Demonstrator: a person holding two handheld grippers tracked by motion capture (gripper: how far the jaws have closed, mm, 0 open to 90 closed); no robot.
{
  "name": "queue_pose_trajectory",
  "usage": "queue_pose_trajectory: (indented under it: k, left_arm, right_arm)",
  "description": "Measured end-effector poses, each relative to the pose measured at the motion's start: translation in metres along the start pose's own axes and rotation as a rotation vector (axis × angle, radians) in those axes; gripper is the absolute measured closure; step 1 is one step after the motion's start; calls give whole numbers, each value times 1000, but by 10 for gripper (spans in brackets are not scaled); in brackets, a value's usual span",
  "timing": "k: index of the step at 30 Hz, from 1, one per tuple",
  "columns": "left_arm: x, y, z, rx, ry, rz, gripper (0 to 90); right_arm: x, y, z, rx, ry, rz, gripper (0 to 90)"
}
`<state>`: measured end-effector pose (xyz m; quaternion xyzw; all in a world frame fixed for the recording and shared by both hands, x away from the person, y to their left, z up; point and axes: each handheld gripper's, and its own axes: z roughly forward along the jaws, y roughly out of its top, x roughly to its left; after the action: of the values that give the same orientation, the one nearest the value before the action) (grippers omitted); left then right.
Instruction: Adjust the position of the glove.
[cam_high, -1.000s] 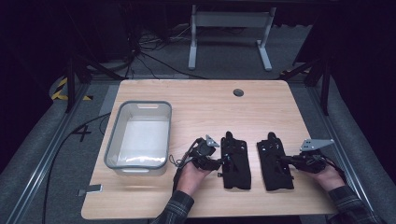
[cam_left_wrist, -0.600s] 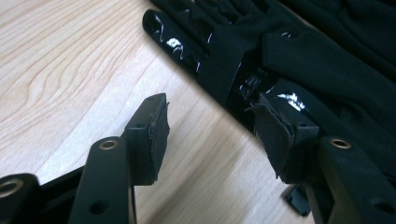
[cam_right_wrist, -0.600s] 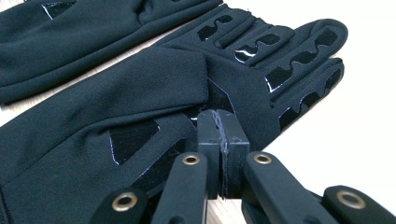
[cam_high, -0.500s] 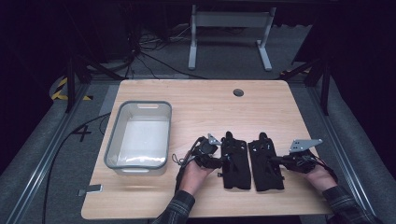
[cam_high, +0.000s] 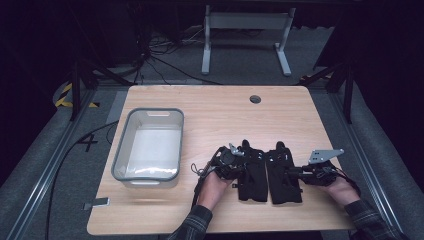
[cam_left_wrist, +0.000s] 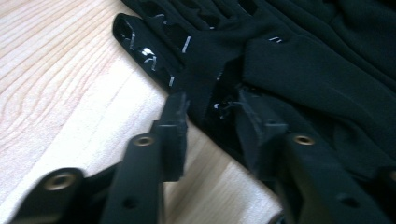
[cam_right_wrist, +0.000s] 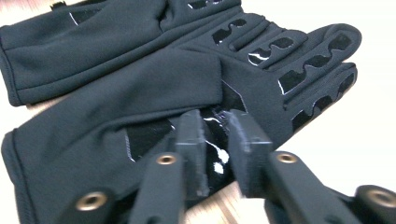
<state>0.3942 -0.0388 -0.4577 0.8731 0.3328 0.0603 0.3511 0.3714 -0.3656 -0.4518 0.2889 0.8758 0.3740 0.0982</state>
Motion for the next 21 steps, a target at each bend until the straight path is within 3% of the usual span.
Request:
queue_pose_trajectory:
  k: [5,9,13,16,21]
  left_arm:
    - [-3,1,0,5,-2,-16,813]
    - [-3,2,-1,-10,-10,-47,871]
    - [0,3,-8,-59,-56,-93,874]
    - [1,4,-14,-90,-82,-103,874]
    - [1,5,-20,-132,-117,-119,874]
  right_arm:
    - [-8,-1,-9,-32,-13,36,624]
    - [-12,-4,-13,-32,-14,53,661]
    - [-17,-11,-20,-9,-46,61,801]
    - [-21,-17,-25,3,-74,74,894]
    - [-20,-18,-20,35,-51,59,896]
